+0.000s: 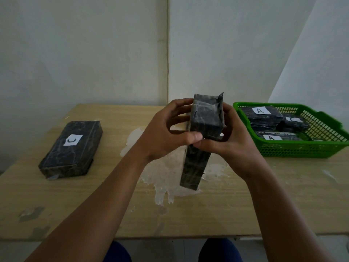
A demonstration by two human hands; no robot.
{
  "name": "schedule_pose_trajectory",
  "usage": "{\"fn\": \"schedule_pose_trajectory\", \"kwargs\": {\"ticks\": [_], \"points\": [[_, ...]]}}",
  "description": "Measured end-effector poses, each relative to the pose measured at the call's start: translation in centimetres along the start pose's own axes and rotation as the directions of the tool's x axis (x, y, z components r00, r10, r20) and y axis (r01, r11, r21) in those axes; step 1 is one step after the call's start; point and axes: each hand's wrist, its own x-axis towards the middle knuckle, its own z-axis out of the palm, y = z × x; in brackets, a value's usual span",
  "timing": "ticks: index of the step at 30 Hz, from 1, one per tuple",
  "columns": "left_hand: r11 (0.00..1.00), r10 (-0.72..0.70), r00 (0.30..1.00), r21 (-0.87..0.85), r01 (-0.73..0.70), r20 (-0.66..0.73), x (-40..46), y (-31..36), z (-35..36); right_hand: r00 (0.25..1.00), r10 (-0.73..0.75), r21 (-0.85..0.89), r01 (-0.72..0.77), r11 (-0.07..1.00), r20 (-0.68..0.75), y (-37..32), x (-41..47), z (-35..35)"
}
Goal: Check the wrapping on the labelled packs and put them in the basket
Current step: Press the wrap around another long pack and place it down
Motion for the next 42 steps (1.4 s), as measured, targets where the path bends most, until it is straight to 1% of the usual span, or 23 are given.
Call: {"fn": "schedule_pose_trajectory", "kwargs": {"ticks": [7,11,12,15,16,17,19,20,22,23,25,26,29,32,35,37,39,42], "points": [[0.993,0.113,0.992,0.02,-0.112,-0.052,0.1,-0.4,0.0,0.997,-0.073,0.01,0.073,0.997,0.023,-0.6,0.0,0.2],[0.99,0.14,0.979,0.025,-0.138,-0.146,0.6,-0.3,0.2,0.998,-0.06,0.019,0.059,0.998,0.035,0.2,0.2,0.4],[0.992,0.124,0.976,0.004,-0.125,-0.177,0.7,-0.1,0.4,0.998,-0.042,-0.001,0.042,0.999,0.056,0.5,0.2,0.4],[0.99,-0.009,0.971,-0.139,-0.025,-0.24,1.1,0.8,0.3,0.99,0.059,-0.162,-0.039,0.986,0.126,1.2,0.0,0.8],[0.986,-0.056,0.97,-0.164,0.017,-0.235,1.3,1.0,0.1,0.988,0.096,-0.18,-0.074,0.981,0.12,1.3,-0.1,1.1],[0.983,-0.097,0.972,-0.173,0.06,-0.215,1.4,1.0,-0.1,0.988,0.119,-0.162,-0.103,0.981,0.094,1.6,-0.2,1.3],[0.979,-0.146,0.979,-0.163,0.122,-0.144,1.5,0.7,-0.2,0.988,0.154,-0.064,-0.153,0.986,0.015,1.7,-0.1,1.8],[0.975,-0.17,0.979,-0.16,0.151,-0.111,1.2,0.4,0.0,0.983,0.184,0.013,-0.183,0.983,-0.026,1.5,0.0,1.9],[0.963,-0.239,0.97,-0.14,0.231,-0.041,0.2,-0.3,0.4,0.964,0.251,0.184,-0.232,0.955,-0.088,0.7,0.6,2.0],[0.954,-0.275,0.961,-0.121,0.275,0.014,-0.5,-0.7,0.8,0.953,0.282,0.242,-0.25,0.937,-0.106,0.0,0.9,2.0],[0.927,-0.339,0.935,-0.128,0.351,0.108,-1.5,-1.2,1.4,0.933,0.336,0.278,-0.293,0.915,-0.124,-1.0,1.6,1.7],[0.918,-0.353,0.93,-0.152,0.365,0.102,-1.8,-1.2,1.5,0.931,0.347,0.28,-0.305,0.91,-0.115,-1.2,1.8,1.6],[0.909,-0.366,0.931,-0.219,0.356,-0.004,-1.6,-0.2,1.3,0.948,0.317,0.291,-0.297,0.909,-0.022,-1.2,1.3,1.7],[0.88,-0.421,0.907,-0.239,0.411,0.008,-1.2,1.1,1.0,0.936,0.347,0.225,-0.351,0.909,0.055,-1.1,0.4,2.0],[0.853,-0.478,0.877,-0.209,0.478,0.055,-1.1,1.9,1.3,0.902,0.432,0.208,-0.426,0.881,0.016,-1.7,0.7,2.0],[0.841,-0.498,0.865,-0.209,0.499,0.058,-1.0,2.2,1.8,0.872,0.489,0.199,-0.477,0.856,-0.012,-2.1,1.0,2.1],[0.837,-0.509,0.86,-0.212,0.505,0.041,-1.0,2.4,2.1,0.855,0.517,0.195,-0.504,0.841,-0.02,-2.2,1.1,2.3],[0.84,-0.498,0.866,-0.233,0.491,0.03,-0.9,2.2,2.2,0.852,0.523,0.166,-0.511,0.843,-0.031,-2.3,1.2,2.4]]}}
